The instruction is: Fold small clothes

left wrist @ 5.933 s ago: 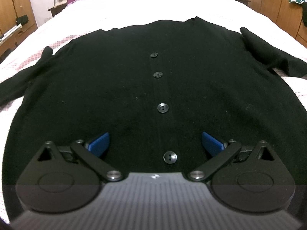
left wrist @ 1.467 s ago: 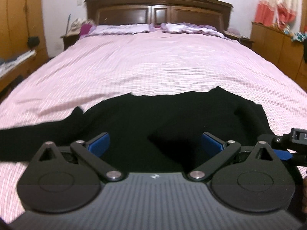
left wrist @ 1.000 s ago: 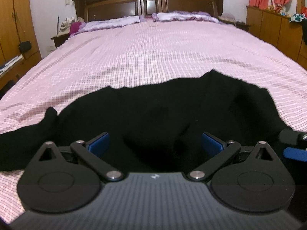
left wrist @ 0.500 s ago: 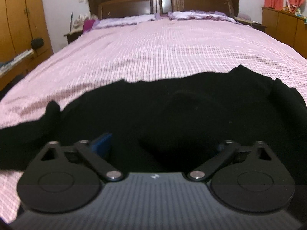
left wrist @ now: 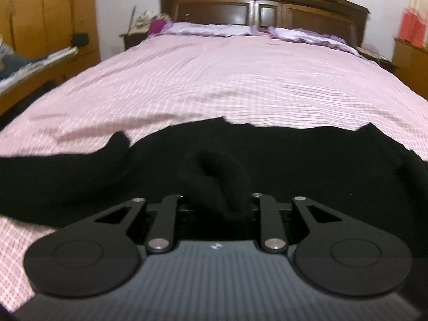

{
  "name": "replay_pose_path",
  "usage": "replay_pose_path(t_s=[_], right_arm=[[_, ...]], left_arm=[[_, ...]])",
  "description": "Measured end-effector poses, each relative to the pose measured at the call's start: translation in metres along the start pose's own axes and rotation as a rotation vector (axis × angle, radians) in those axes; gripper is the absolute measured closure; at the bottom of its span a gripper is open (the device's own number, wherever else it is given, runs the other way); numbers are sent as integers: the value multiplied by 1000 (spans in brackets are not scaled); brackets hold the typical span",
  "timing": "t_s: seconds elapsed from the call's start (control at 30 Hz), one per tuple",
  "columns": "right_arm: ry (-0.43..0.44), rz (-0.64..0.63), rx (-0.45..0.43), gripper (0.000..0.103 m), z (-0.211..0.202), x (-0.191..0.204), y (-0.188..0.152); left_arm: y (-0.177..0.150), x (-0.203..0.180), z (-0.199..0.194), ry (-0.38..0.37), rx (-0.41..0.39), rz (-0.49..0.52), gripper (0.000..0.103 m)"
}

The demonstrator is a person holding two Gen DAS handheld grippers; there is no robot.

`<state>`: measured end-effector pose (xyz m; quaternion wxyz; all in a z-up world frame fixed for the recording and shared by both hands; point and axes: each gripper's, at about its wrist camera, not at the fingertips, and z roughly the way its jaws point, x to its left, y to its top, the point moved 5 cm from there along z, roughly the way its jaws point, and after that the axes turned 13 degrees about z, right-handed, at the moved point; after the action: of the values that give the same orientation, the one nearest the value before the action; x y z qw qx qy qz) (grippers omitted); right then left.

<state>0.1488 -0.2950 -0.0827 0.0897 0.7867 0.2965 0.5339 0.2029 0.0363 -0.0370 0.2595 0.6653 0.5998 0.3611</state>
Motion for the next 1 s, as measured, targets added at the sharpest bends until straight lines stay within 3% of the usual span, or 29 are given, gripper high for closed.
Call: replay_pose_path(t_s=[0.13,0.33,0.53,0.8,1.0], right_arm=[[-2,-1,0,24,0,0,0],[-12,23,9,24,-7,2,2],[-25,29,29,24,-23,8,4],[5,-33,45,24,-41,22,6],[-5,-1,61,24,-36,19,5]], left_arm=[[-9,20,-2,-12,29,-72,58],[-12,47,-17,3,9,-130,56],[-11,58,-25,-44,-6,-155,43],[-23,46,-14,-72,43,-141,43],[-27,36,-13,-98,49,-130,43]])
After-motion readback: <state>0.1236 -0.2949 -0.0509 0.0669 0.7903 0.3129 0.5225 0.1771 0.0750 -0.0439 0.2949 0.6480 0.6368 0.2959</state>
